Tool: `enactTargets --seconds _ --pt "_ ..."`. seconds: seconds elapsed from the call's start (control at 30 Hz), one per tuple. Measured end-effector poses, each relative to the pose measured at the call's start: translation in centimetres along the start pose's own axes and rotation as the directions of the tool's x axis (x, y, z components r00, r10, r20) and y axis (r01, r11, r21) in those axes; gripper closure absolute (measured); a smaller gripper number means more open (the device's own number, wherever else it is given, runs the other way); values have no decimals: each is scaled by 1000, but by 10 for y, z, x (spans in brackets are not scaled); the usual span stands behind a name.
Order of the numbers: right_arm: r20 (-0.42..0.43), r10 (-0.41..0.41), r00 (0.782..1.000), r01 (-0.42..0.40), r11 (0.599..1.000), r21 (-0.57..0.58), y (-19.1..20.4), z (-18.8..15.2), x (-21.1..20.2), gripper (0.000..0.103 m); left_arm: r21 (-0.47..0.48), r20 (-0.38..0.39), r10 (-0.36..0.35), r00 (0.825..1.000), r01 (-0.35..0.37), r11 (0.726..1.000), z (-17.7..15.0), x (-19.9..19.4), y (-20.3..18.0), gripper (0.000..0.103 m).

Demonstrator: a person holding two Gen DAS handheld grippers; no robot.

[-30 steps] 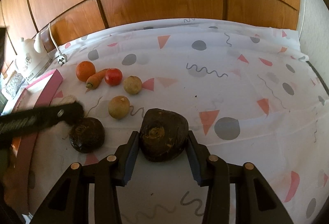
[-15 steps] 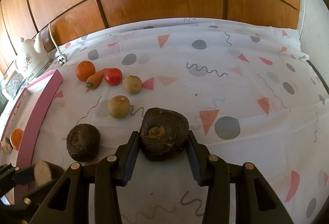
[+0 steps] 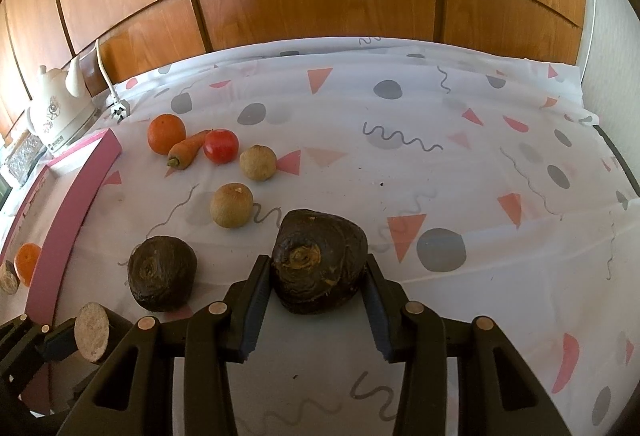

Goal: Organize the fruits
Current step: 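Carry the log slice into the tray with the left tool while the right tool places the beet there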

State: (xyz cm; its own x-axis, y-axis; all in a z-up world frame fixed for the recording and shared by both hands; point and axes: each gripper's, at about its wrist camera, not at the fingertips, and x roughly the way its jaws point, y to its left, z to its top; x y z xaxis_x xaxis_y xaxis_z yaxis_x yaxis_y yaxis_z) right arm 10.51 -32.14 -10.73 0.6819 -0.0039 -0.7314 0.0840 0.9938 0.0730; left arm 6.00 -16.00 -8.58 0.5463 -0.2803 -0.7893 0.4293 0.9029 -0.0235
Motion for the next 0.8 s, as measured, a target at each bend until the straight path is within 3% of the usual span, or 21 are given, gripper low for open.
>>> enactTargets --seconds 0.13,0.37,0.57,0.8 --pt "0 -8 1000 8 1000 -9 1 -1 -1 58 2 -7 -22 1000 22 1000 -2 -10 0 68" --pt "-8 -38 999 38 999 -37 5 -5 -7 59 -9 75 -29 997 30 1000 0 -47 9 68" --pt "22 -35 999 36 999 -36 10 -8 -32 59 -123 131 55 990 -39 992 3 -80 53 67" --pt "79 111 991 -102 989 -104 55 10 -65 59 -287 95 191 977 -157 945 -10 -92 118 67"
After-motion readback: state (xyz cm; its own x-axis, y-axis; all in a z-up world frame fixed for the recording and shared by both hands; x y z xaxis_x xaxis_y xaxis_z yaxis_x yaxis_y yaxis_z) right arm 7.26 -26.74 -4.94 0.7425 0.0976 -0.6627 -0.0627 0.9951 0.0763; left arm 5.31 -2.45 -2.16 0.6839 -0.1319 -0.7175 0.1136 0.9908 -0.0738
